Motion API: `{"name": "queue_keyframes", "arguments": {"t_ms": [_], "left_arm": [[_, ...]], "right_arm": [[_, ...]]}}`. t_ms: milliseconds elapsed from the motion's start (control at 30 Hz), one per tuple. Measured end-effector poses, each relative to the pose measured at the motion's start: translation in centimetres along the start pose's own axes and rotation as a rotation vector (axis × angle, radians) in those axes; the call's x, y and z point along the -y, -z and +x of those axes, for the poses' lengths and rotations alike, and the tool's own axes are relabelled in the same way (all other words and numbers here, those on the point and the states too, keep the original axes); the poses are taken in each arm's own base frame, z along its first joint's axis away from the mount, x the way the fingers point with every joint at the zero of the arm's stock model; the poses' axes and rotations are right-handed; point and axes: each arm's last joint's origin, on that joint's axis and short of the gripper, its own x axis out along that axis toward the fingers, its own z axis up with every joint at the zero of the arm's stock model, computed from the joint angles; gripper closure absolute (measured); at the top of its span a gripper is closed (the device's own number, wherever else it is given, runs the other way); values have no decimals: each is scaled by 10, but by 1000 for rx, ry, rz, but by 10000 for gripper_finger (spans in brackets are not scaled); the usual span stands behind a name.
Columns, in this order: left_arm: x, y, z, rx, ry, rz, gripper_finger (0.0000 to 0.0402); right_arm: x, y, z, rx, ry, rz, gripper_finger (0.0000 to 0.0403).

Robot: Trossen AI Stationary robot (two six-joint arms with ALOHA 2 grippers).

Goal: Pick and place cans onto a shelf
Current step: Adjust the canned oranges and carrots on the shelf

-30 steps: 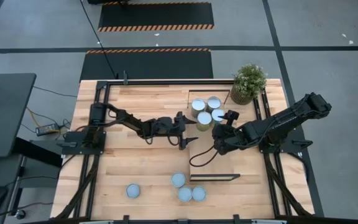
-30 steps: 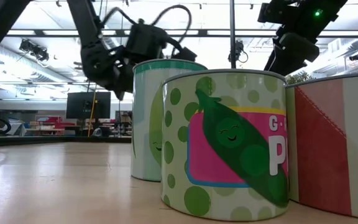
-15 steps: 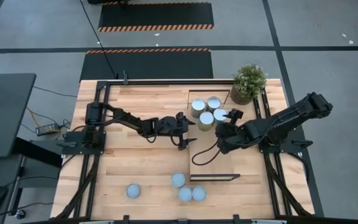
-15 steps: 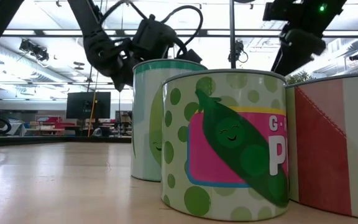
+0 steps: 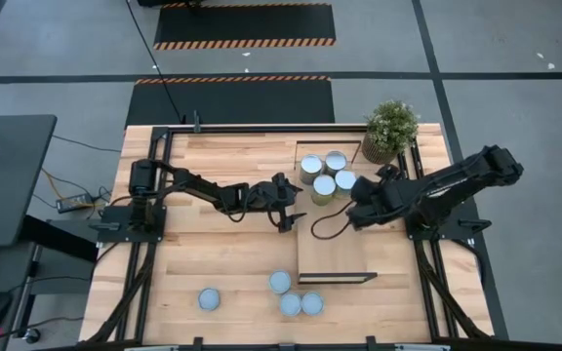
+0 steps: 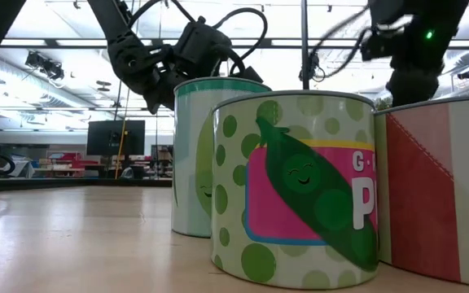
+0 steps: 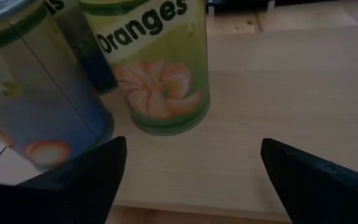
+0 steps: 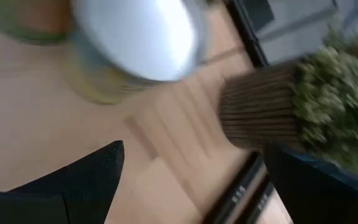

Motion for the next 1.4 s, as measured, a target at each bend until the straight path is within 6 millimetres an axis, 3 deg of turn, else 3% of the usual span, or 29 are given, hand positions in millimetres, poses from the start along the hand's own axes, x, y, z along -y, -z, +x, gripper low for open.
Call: {"name": "queue_keyframes", "arguments": {"t_ms": [367,833,1400], "left_arm": [[0,3,0,-26,2,5,24],[0,1,0,-12,0,6,24],[-1,-1,0,9,-8,-3,24]], "right_arm": [[14,-3,32,-27,121,31,11],[27,1,33,186,24,66,25],[16,-7,42,179,-3,28,30]]}}
